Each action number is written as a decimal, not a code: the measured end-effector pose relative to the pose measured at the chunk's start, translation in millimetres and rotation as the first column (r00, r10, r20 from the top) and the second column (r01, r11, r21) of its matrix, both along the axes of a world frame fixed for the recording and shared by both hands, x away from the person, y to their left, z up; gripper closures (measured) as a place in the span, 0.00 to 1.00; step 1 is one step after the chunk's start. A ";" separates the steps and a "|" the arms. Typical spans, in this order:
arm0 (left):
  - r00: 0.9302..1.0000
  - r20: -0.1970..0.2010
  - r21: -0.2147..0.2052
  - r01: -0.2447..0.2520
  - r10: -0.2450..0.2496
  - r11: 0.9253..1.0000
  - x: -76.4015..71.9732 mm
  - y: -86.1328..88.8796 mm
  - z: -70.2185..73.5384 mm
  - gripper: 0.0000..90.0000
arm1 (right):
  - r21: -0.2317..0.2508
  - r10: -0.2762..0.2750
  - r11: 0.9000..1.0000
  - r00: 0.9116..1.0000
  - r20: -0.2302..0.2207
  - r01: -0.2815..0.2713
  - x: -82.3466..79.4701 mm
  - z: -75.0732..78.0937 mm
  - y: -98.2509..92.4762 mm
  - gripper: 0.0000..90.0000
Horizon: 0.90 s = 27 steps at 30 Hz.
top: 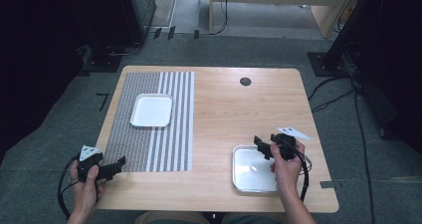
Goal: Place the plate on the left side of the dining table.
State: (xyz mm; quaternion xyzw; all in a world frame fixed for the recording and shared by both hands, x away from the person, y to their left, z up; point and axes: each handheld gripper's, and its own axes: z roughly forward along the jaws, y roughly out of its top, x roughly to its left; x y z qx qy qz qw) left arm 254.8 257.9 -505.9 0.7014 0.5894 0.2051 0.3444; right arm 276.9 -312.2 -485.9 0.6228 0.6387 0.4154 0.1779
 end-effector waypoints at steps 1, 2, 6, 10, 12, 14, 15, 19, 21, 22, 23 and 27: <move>1.000 0.001 0.001 -0.001 0.001 1.000 -0.6 0.8 0.0 0.11 | 0.001 -0.006 1.000 1.000 0.000 0.006 -1.9 -0.1 -3.8 0.31; 1.000 0.000 0.004 -0.001 0.001 1.000 -1.0 1.4 0.0 0.11 | 0.000 -0.009 1.000 1.000 0.000 0.009 -4.2 -0.5 -8.7 0.31; 1.000 -0.001 0.007 0.001 -0.001 1.000 -2.5 3.2 -1.0 0.11 | -0.002 -0.019 1.000 1.000 -0.002 0.019 -10.8 -3.1 -23.3 0.31; 1.000 -0.006 0.016 0.001 -0.001 1.000 -3.7 4.2 -3.0 0.11 | -0.020 -0.030 0.999 1.000 -0.003 0.030 -18.4 -6.8 -37.1 0.31; 1.000 -0.008 0.019 0.002 -0.002 1.000 -4.4 4.5 -3.6 0.11 | -0.024 -0.037 0.999 0.999 -0.006 0.037 -22.2 -8.8 -43.2 0.31; 1.000 -0.010 0.022 0.002 -0.002 1.000 -5.3 5.2 -3.9 0.11 | -0.026 -0.043 0.999 0.999 -0.007 0.043 -26.2 -11.5 -49.1 0.31; 1.000 -0.011 0.026 0.004 -0.003 1.000 -6.1 6.2 -4.0 0.11 | -0.029 -0.046 0.999 0.999 -0.009 0.045 -27.9 -12.5 -51.1 0.31; 1.000 -0.014 0.033 0.000 0.001 0.999 -8.8 10.3 -4.8 0.11 | -0.031 -0.063 0.998 0.998 -0.014 0.062 -36.5 -17.9 -63.6 0.31; 1.000 -0.015 0.036 -0.004 0.004 0.999 -10.2 12.6 -5.0 0.11 | -0.029 -0.077 0.997 0.997 -0.017 0.076 -40.5 -20.2 -71.2 0.31; 1.000 -0.015 0.038 -0.004 0.004 0.999 -10.7 13.4 -5.2 0.11 | -0.025 -0.087 0.996 0.996 -0.021 0.087 -43.2 -21.7 -75.8 0.31; 1.000 -0.015 0.040 -0.006 0.006 0.999 -11.4 14.5 -5.2 0.11 | -0.023 -0.093 0.995 0.995 -0.025 0.092 -44.8 -22.4 -78.4 0.32; 1.000 -0.021 0.042 -0.010 0.011 0.999 -13.1 18.6 -6.3 0.11 | -0.026 -0.119 0.993 0.992 -0.038 0.118 -55.2 -27.7 -93.4 0.32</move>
